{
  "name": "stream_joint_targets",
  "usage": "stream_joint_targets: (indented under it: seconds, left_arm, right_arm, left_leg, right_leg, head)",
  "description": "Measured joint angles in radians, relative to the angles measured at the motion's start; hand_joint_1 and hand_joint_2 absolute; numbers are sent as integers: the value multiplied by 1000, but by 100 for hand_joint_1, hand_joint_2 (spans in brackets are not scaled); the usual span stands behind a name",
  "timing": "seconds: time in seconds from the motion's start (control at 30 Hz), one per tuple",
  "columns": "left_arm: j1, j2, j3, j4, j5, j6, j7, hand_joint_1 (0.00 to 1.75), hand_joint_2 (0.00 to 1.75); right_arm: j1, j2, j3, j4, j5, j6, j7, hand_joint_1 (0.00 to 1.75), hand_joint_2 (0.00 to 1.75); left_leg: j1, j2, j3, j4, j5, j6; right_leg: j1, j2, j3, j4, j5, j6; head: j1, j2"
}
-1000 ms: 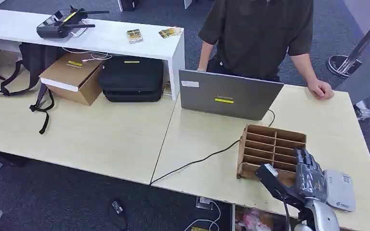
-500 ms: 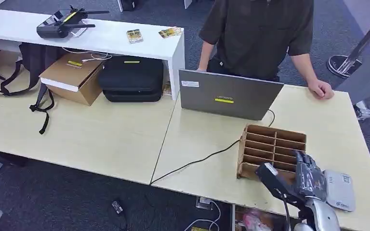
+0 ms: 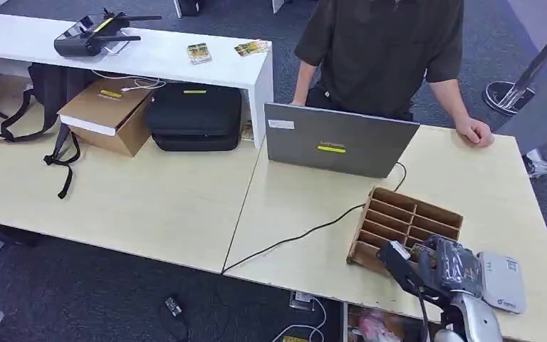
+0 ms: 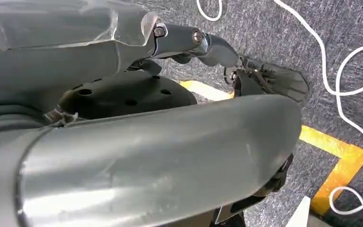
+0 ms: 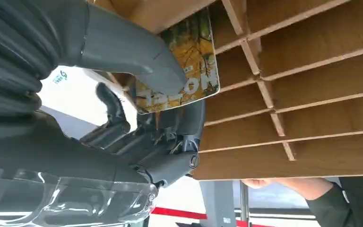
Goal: Pass the card to the sensor for recognition and then transmit it.
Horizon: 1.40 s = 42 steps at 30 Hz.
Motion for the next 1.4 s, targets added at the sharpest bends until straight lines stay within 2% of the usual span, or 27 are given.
stream_joint_targets:
  seconds: [0.47,0.7,1.03,1.4]
  left_arm:
    - [0,0,0,0,-9,0,0,0,0]
    - [0,0,0,0,-10,0,0,0,0]
    - [0,0,0,0,7,0,0,0,0]
    - [0,-1,0,0,17,0,0,0,0]
  right_arm:
    - [10,0,0,-9,2,-3,0,175,175]
    - [15,-7,0,-44,55,-31,-1,175,175]
    - [-81,-121,-20,-189,103,-41,-10,175,175]
    - [-130,-145,-27,-214,113,-53,-19,175,175]
  left_leg:
    - [0,0,0,0,0,0]
    - [0,0,0,0,0,0]
    - [0,1,0,0,0,0]
    - [0,1,0,0,0,0]
  right_leg:
    - [0,0,0,0,0,0]
    - [0,0,0,0,0,0]
    - [0,1,0,0,0,0]
    - [0,1,0,0,0,0]
  head:
    - [0,0]
    - [0,0]
    - [0,0]
    - [0,0]
